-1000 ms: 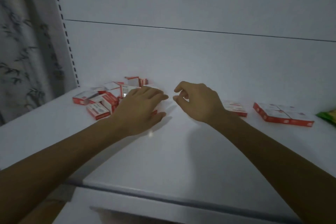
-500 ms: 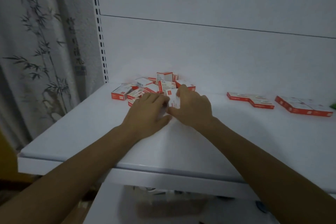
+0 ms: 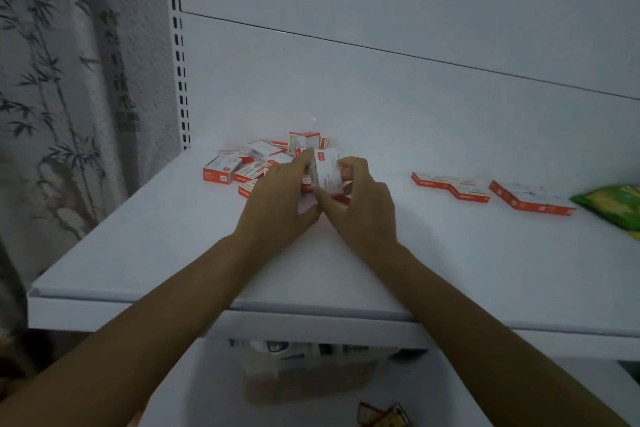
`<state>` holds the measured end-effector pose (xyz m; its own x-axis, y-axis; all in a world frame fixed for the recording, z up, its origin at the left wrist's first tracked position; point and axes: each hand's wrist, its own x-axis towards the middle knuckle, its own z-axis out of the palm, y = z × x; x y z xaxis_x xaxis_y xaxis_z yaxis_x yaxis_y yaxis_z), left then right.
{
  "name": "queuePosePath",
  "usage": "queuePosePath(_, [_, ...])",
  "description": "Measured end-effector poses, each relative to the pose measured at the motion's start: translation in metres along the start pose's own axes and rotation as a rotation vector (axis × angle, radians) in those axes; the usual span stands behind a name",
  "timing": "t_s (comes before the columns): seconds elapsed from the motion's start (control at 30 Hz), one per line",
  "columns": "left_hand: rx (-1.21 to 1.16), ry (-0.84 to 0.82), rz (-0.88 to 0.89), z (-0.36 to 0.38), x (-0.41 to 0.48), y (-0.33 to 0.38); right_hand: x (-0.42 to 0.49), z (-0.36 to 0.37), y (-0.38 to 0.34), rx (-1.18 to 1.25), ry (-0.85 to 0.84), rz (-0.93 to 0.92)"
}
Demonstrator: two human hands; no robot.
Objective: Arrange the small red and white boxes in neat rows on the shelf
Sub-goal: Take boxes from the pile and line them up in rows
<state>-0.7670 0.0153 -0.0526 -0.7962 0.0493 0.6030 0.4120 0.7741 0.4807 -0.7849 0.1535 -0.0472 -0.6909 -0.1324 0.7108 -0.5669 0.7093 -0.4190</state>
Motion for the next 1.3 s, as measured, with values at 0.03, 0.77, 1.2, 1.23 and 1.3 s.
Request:
queuePosePath(0.03, [-0.004, 0.002, 0.006, 0.000, -0.001, 0.001, -0.002, -0.001, -0.001, 0.018, -0.013, 0.014])
queuePosePath(0.77, [-0.369, -0.007, -0.097, -0.010, -0.004, 0.018, 0.005, 0.002, 0.019, 0.166, -0.182, 0.071])
queuePosePath(1.2, [-0.825, -0.180, -0.286, 0.035, 0.055, 0.134, 0.036, -0.135, 0.093, 0.195, -0.189, -0.135])
queuePosePath(1.23, [-0.867, -0.192, -0.296, 0.047, 0.059, 0.145, 0.035, -0.147, 0.106, 0.200, -0.164, -0.104])
queuePosePath(1.3, [-0.916, -0.223, -0.302, 0.072, 0.067, 0.167, 0.032, -0.170, 0.131, 0.203, -0.136, -0.045])
